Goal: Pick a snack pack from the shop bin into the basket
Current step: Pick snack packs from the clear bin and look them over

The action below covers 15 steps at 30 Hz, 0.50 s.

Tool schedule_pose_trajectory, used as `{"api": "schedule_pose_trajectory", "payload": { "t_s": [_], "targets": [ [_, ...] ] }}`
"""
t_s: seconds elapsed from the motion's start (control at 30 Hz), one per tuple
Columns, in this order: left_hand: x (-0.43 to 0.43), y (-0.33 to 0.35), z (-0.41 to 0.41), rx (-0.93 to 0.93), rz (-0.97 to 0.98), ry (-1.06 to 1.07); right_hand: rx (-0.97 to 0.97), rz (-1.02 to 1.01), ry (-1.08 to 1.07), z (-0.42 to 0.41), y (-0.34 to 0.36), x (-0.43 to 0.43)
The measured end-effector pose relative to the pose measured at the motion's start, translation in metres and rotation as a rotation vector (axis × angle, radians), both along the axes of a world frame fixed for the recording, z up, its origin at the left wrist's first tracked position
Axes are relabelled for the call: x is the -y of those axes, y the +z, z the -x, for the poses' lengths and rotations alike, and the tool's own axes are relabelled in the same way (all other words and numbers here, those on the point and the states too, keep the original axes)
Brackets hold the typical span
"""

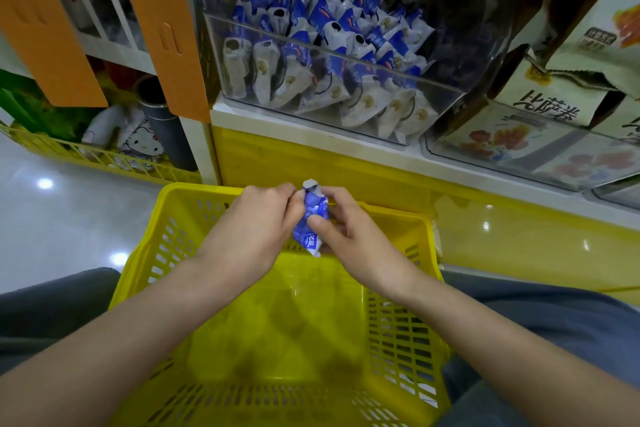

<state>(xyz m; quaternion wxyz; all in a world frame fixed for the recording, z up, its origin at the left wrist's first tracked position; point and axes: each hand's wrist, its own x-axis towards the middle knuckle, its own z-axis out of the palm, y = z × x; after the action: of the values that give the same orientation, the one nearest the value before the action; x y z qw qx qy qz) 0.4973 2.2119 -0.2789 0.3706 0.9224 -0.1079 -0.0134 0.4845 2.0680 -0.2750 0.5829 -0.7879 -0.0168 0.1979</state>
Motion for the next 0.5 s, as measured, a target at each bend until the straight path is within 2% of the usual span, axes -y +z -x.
{"api": "schedule_pose_trajectory", "payload": {
  "t_s": [0.17,0.5],
  "targets": [
    [0.002,-0.004,0.003,-0.018,-0.055,-0.012,0.039,0.108,0.028,0.008,-0.006,0.001],
    [0.012,-0.01,0.009,-0.051,0.073,-0.12,0.073,0.23,-0.037,0.014,-0.006,0.009]
  ]
}}
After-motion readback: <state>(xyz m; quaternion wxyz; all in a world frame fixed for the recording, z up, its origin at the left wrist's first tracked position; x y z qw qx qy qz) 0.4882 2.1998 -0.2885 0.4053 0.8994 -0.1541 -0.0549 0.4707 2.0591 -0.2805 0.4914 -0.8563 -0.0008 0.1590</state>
